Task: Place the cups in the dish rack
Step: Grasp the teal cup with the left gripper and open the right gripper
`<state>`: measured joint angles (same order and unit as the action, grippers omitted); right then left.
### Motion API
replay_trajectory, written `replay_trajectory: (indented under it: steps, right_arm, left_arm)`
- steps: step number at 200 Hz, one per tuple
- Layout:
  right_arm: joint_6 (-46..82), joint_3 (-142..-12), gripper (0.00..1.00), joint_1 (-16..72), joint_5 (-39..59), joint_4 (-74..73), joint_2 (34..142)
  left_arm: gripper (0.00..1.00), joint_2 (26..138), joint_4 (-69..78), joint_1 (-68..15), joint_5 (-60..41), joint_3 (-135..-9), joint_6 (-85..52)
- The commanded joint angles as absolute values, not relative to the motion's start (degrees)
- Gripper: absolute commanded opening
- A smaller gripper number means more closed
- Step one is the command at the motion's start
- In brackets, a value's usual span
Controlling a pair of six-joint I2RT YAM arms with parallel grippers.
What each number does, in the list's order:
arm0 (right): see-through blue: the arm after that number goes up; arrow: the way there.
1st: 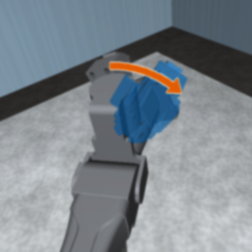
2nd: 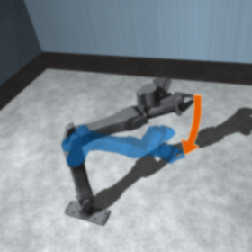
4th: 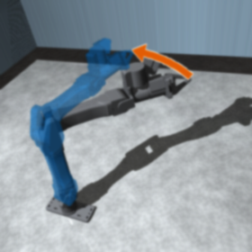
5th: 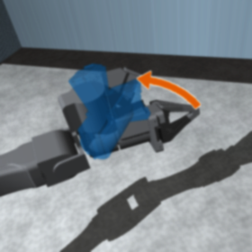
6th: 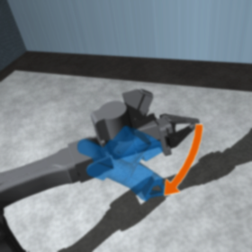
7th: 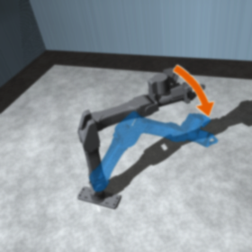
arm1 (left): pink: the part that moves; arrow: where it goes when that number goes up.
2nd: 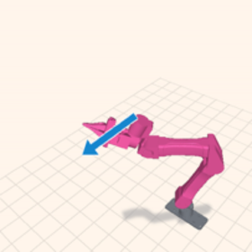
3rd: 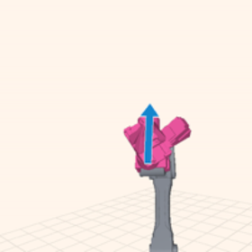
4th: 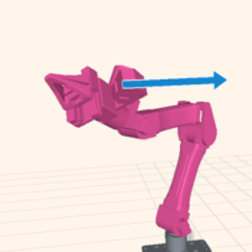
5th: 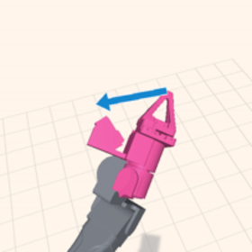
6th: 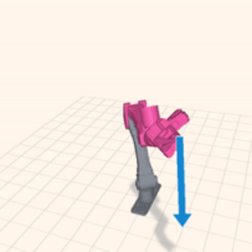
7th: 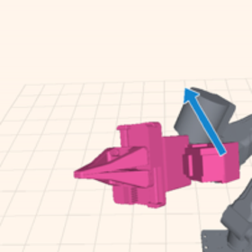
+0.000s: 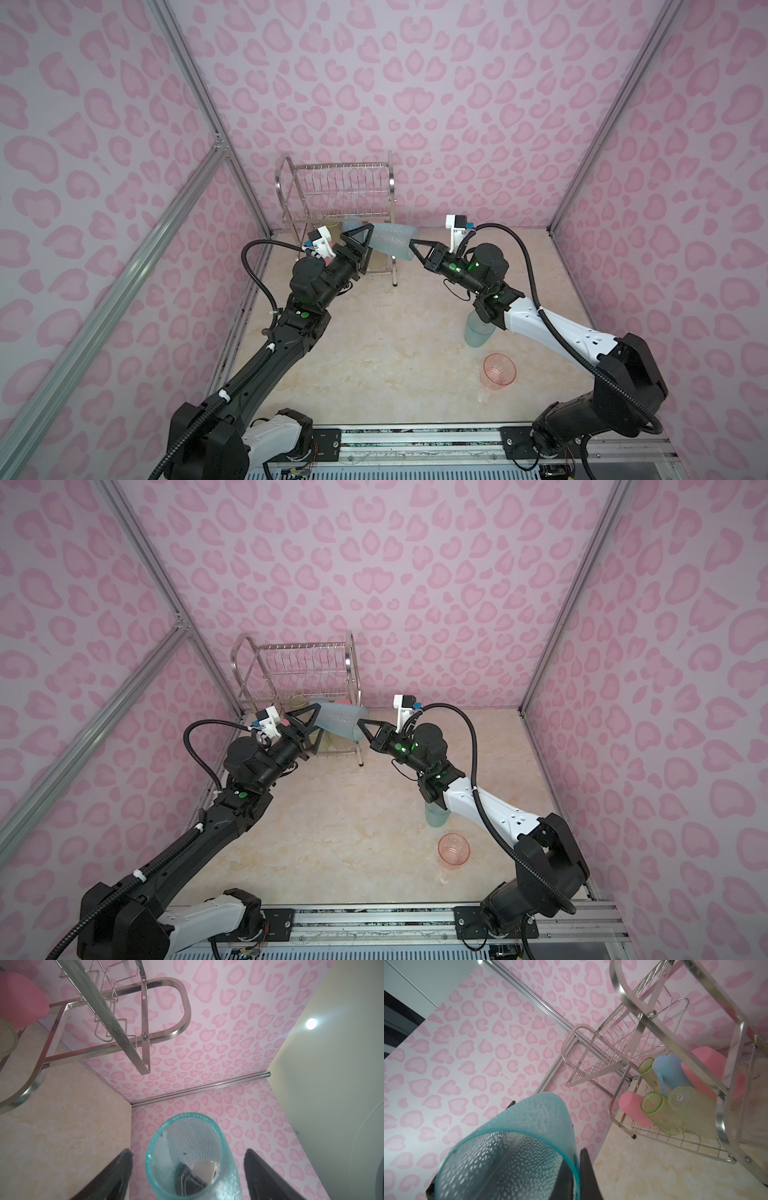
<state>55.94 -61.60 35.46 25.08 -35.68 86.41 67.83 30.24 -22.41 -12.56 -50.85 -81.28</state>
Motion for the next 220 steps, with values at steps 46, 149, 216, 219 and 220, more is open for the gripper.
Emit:
replay_trajectory:
  steps: [46, 149, 216, 219, 220]
  right_arm:
    - [58.27, -61.53, 0.00, 35.53, 27.41, -41.40, 88.03]
    - [57.89, -61.69, 0.17, 35.29, 28.39, -41.68, 88.78]
    - [56.26, -58.57, 0.48, 32.66, 27.78, -42.17, 85.99]
    - [56.06, -58.30, 0.49, 32.50, 27.64, -42.11, 85.72]
    - [55.98, -58.24, 0.49, 32.47, 27.62, -42.06, 85.66]
  left_arm:
    - [0.82, 72.36, 36.17, -24.13, -12.65, -55.36, -83.04]
    - [0.55, 70.74, 35.58, -25.51, -8.89, -54.92, -75.54]
    - [0.55, 70.00, 25.05, -24.08, -7.49, -61.02, -63.11]
    - [0.55, 70.15, 24.23, -23.81, -7.48, -61.51, -62.89]
    - [0.55, 70.19, 23.89, -23.68, -7.48, -61.69, -62.73]
